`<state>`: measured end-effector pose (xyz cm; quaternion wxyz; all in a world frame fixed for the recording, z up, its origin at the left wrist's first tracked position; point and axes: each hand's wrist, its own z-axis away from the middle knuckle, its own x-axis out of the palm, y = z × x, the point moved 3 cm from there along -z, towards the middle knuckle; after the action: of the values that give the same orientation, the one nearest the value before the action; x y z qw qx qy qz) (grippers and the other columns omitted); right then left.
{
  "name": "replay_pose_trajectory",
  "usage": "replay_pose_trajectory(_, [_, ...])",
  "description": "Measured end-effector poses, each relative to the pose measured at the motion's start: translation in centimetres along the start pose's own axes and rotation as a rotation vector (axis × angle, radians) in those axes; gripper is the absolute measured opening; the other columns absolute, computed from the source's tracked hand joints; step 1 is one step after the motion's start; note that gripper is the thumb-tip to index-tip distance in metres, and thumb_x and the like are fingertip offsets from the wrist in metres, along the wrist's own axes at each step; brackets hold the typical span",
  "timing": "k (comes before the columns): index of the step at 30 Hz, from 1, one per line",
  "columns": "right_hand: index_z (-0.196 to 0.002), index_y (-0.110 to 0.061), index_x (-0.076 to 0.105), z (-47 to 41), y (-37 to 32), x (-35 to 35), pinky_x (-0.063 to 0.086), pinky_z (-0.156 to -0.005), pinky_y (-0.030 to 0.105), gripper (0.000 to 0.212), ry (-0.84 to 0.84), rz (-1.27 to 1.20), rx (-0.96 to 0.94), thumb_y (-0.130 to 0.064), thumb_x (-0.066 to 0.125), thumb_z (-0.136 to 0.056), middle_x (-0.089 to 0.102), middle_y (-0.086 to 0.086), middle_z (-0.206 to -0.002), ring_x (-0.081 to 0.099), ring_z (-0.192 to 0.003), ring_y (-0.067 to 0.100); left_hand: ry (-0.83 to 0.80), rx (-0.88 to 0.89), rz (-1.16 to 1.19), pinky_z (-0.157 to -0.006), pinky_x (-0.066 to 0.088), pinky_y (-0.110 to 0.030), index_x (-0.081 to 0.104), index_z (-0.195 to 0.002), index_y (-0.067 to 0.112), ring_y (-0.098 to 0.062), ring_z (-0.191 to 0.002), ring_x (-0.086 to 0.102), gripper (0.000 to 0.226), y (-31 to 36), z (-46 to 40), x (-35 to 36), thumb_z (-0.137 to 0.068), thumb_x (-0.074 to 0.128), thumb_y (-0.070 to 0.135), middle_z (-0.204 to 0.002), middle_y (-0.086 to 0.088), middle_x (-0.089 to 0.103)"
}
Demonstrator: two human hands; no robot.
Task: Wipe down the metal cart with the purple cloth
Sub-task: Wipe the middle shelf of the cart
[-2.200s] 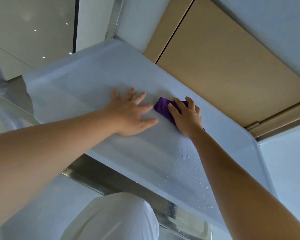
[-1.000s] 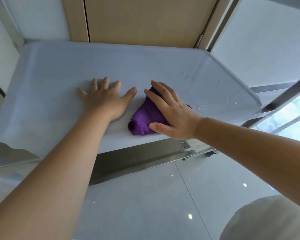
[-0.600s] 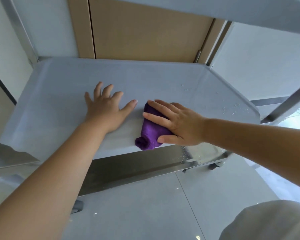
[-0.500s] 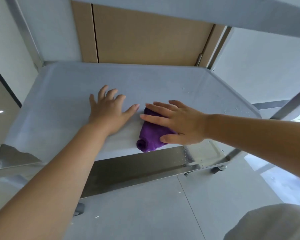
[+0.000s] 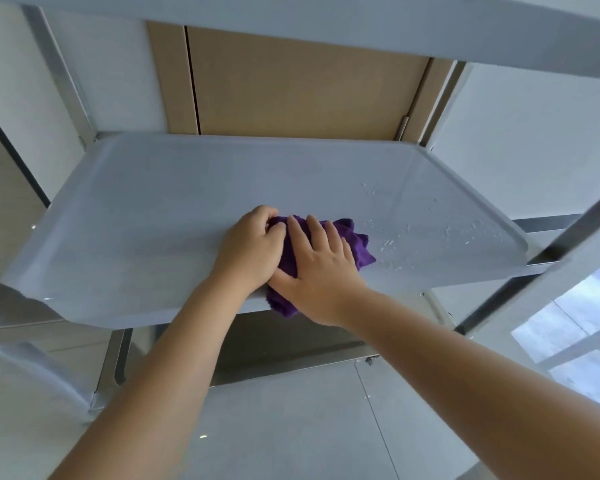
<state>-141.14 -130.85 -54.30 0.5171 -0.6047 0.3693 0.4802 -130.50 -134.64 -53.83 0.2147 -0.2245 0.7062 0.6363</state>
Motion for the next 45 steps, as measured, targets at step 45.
replay_pose_trajectory(45, [-0.150, -0.023, 0.002, -0.9, 13.1, -4.5, 0.012, -0.115, 0.028, 0.077, -0.248, 0.171, -0.453, -0.060, 0.001, -0.082, 0.008, -0.001, -0.157, 0.009, -0.143, 0.018, -0.136, 0.035, -0.661, -0.105, 0.024, -0.030, 0.047, -0.121, 0.007, -0.026, -0.128, 0.033, 0.033, 5.6, 1.4, 5.9, -0.090, 0.038, 0.010, -0.137, -0.008, 0.040])
